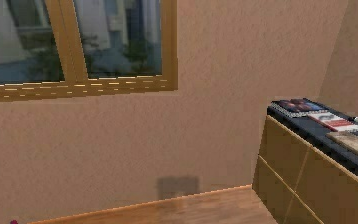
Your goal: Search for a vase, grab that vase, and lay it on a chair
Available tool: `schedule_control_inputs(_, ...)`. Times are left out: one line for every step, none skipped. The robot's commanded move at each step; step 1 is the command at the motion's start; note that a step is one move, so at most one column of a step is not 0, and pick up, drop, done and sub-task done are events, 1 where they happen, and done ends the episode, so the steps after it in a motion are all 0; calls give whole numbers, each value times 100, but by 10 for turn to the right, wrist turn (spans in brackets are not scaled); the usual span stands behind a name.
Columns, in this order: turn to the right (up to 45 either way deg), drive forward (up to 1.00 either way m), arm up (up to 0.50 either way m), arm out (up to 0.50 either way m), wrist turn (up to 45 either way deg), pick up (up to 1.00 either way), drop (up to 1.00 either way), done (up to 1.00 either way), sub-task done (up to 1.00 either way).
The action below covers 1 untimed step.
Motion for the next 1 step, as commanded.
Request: schedule_control_inputs(0,0,0,0,450,0,0,0,0)
